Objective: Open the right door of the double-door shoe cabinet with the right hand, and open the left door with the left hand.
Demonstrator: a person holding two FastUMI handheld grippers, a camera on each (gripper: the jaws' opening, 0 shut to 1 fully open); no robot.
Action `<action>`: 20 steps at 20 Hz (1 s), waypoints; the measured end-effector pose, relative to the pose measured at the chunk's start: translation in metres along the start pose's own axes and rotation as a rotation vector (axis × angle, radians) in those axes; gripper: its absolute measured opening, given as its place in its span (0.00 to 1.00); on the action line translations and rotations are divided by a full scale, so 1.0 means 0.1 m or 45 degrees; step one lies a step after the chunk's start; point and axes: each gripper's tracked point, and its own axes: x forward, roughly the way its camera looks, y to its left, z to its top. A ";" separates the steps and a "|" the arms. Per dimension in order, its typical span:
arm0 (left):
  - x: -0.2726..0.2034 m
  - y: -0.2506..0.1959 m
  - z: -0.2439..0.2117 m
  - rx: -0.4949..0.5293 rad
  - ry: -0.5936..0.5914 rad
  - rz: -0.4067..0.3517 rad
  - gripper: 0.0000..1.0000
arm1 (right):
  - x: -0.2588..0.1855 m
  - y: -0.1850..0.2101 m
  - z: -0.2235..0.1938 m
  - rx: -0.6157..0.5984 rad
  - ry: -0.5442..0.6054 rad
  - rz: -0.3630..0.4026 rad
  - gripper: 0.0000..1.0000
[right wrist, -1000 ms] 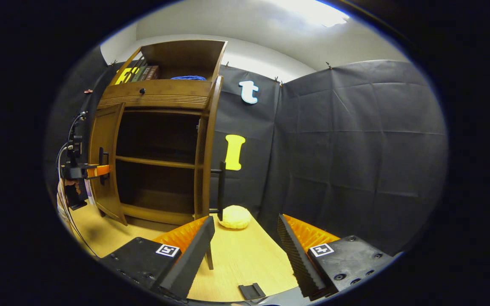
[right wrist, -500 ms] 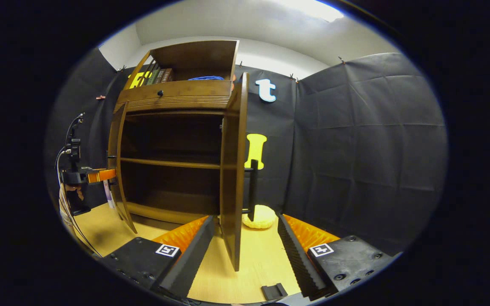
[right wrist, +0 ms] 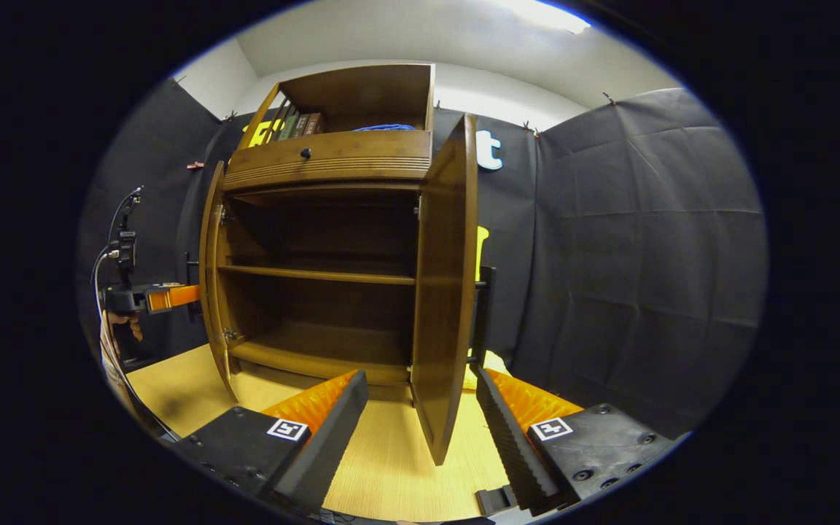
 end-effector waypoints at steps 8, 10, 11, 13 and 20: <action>-0.23 0.26 -0.01 0.042 -0.004 0.094 0.27 | 0.01 0.20 0.02 -0.023 0.001 0.065 0.95; -0.26 0.29 -0.02 0.027 -0.003 0.097 0.27 | -0.01 0.23 0.00 -0.024 0.006 0.077 0.95; -0.27 0.32 -0.02 0.021 -0.002 0.098 0.25 | -0.02 0.24 -0.01 -0.028 0.009 0.079 0.95; -0.30 0.37 -0.02 0.010 -0.004 0.106 0.25 | -0.03 0.24 -0.02 -0.038 0.011 0.074 0.95; -0.49 0.67 -0.05 -0.013 -0.001 0.210 0.22 | -0.10 0.39 0.04 -0.042 -0.010 0.109 0.95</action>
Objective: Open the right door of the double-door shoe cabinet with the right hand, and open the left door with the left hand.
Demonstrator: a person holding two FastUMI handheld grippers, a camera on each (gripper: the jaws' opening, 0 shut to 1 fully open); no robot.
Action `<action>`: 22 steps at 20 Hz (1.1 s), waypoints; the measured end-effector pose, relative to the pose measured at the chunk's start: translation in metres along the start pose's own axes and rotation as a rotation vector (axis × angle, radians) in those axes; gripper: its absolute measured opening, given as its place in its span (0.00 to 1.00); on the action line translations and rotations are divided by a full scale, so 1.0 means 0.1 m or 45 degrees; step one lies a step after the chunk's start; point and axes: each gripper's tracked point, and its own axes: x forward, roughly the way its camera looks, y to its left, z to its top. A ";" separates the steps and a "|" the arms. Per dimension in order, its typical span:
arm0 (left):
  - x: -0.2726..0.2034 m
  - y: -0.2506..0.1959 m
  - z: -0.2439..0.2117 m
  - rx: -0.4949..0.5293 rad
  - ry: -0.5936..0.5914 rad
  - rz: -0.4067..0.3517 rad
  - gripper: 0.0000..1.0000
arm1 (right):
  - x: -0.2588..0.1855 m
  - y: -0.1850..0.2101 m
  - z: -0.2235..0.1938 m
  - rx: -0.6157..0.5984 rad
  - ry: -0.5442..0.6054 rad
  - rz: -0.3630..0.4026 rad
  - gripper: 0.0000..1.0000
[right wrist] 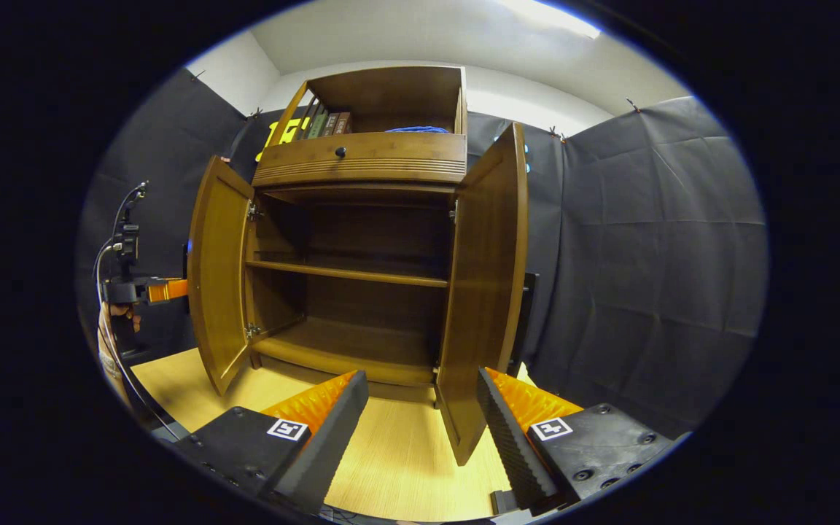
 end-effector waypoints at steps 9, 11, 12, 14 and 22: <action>-0.12 0.39 -0.02 -0.002 0.011 0.100 0.17 | -0.02 0.21 -0.01 -0.052 -0.008 0.031 0.95; -0.15 0.53 0.03 0.025 -0.007 0.150 0.12 | -0.03 0.24 -0.01 -0.059 -0.007 0.039 0.95; -0.19 0.57 0.05 0.030 -0.017 0.168 0.11 | -0.03 0.26 0.00 -0.064 -0.008 0.042 0.95; -0.26 0.65 0.09 0.029 -0.025 0.194 0.11 | -0.03 0.30 0.01 -0.067 -0.014 0.051 0.95; -0.69 0.61 0.14 0.021 -0.003 0.208 0.12 | 0.04 0.44 -0.03 -0.037 -0.006 0.145 0.96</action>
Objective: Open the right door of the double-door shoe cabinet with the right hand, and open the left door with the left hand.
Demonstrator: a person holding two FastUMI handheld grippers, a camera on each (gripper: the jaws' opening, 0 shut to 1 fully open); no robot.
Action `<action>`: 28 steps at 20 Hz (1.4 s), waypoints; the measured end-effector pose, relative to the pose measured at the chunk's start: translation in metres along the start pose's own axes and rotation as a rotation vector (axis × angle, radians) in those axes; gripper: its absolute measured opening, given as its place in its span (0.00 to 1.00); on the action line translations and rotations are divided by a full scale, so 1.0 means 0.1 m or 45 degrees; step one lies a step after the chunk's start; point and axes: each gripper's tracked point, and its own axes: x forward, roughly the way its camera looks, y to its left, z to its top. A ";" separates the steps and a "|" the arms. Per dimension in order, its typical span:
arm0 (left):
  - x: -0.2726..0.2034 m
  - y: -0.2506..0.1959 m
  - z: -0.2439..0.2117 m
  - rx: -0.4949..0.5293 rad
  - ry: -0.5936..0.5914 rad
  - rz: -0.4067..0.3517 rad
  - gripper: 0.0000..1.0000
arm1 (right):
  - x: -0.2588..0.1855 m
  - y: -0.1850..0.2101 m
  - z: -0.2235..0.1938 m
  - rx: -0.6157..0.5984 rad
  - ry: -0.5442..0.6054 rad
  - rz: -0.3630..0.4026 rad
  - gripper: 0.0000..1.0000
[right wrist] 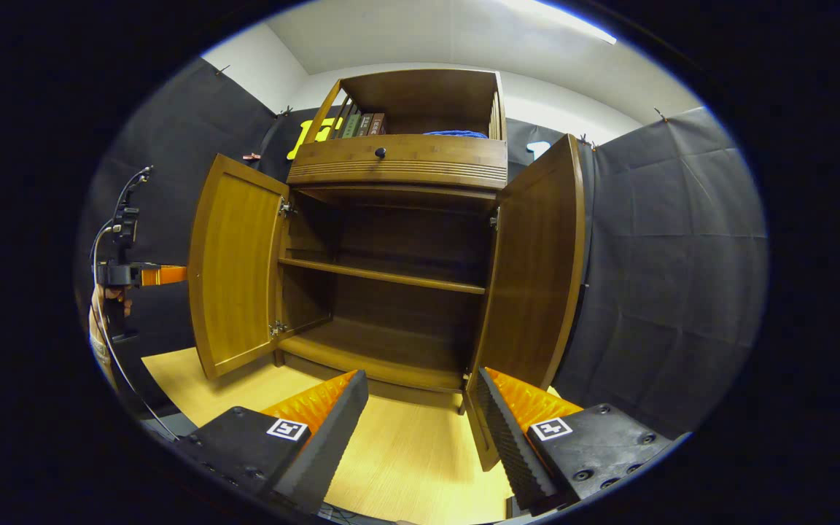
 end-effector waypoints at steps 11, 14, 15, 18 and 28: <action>-0.41 -0.89 0.14 0.032 -0.026 -0.154 0.16 | 0.09 0.07 -0.08 0.011 0.027 0.120 0.95; -0.38 -1.13 0.17 0.027 -0.036 -0.199 0.22 | 0.08 0.06 -0.07 0.033 0.025 0.141 0.95; -0.36 -1.20 0.18 0.027 -0.044 -0.211 0.28 | 0.08 0.06 -0.06 0.037 0.021 0.149 0.95; -0.33 -1.41 0.16 0.036 -0.043 -0.241 0.43 | 0.06 0.06 -0.05 0.034 0.011 0.171 0.95; -0.33 -1.93 0.17 0.127 -0.084 -0.260 0.68 | 0.00 0.13 -0.02 0.074 0.023 0.213 0.95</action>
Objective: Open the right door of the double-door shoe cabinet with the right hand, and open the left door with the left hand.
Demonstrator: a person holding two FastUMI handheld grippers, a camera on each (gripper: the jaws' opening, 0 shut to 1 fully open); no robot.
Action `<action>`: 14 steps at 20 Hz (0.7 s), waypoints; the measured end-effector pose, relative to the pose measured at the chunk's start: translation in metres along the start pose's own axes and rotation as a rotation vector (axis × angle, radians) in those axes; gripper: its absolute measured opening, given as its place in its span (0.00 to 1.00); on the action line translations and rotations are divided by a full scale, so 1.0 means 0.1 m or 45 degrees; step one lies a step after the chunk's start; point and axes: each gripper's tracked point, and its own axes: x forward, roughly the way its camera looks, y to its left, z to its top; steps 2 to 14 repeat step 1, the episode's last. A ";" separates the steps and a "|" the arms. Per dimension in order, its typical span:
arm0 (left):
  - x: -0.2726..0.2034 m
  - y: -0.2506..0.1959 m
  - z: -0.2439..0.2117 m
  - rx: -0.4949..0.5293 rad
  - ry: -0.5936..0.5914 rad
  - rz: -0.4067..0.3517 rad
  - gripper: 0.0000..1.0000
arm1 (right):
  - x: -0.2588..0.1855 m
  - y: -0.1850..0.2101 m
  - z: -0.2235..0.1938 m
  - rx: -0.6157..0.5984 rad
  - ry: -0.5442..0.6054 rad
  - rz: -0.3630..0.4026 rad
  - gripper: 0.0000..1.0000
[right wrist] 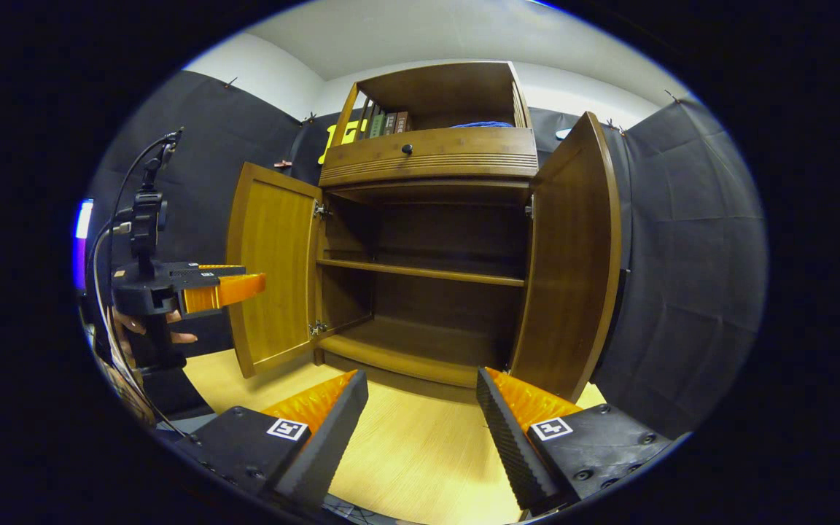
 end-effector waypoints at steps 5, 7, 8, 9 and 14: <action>0.00 -0.06 0.00 -0.017 -0.005 -0.024 0.71 | 0.00 -0.01 0.00 0.010 -0.001 -0.003 0.95; 0.00 -0.06 0.00 -0.017 -0.005 -0.024 0.71 | 0.00 -0.01 0.00 0.010 -0.001 -0.003 0.95; 0.00 -0.06 0.00 -0.017 -0.005 -0.024 0.71 | 0.00 -0.01 0.00 0.010 -0.001 -0.003 0.95; 0.00 -0.06 0.00 -0.017 -0.005 -0.024 0.71 | 0.00 -0.01 0.00 0.010 -0.001 -0.003 0.95; 0.00 -0.06 0.00 -0.017 -0.005 -0.024 0.71 | 0.00 -0.01 0.00 0.010 -0.001 -0.003 0.95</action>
